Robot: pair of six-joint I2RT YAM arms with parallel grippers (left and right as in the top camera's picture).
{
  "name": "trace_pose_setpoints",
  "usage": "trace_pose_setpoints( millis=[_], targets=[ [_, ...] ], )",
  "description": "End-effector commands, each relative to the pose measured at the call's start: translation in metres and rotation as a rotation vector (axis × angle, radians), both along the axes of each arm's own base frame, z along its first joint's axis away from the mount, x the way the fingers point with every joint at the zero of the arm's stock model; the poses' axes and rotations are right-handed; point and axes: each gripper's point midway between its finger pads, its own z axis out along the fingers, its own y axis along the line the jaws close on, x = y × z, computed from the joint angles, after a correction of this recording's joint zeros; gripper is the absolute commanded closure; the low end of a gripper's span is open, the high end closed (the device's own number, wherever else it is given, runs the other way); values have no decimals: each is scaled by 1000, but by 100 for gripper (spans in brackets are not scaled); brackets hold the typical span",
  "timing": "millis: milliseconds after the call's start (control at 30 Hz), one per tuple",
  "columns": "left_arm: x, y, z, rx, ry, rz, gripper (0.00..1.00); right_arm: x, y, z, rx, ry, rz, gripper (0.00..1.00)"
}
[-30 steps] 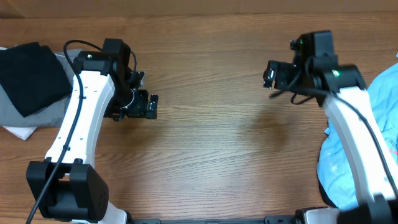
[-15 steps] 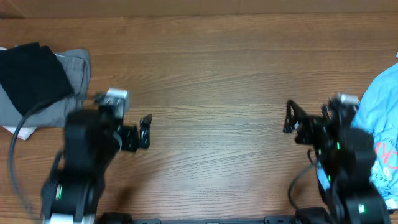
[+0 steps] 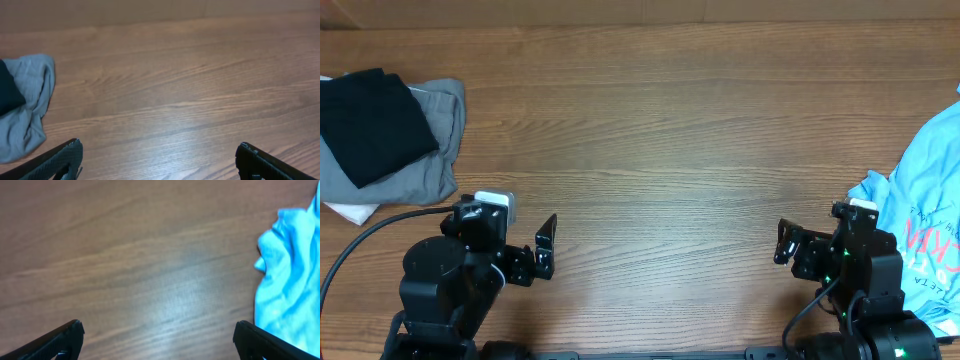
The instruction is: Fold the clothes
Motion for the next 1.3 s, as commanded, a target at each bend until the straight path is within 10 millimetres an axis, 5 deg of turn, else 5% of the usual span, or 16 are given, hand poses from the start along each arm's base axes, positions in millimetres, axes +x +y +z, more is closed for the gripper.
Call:
trace_pose_setpoints(
  millis=[0, 500, 767, 1000, 1167, 1267],
  targets=[
    [-5, 1, -14, 5, 54, 5, 0, -5, -2, -5, -8, 26, -9, 0],
    [-18, 2, -32, 16, 145, 5, 0, -13, -6, 3, -18, -25, -14, 0],
    [-18, 2, -32, 16, 145, 5, 0, -5, -2, 11, -10, -323, 22, 0],
    [-18, 2, -32, 16, 145, 5, 0, 22, 15, 10, 16, -606, 116, 0],
    [-18, 2, -32, 15, 145, 5, 0, 39, 14, 28, -71, -863, 134, 0],
    [-18, 2, -32, 16, 145, 5, 0, 40, 14, 16, -98, -826, 144, 0]
  ],
)
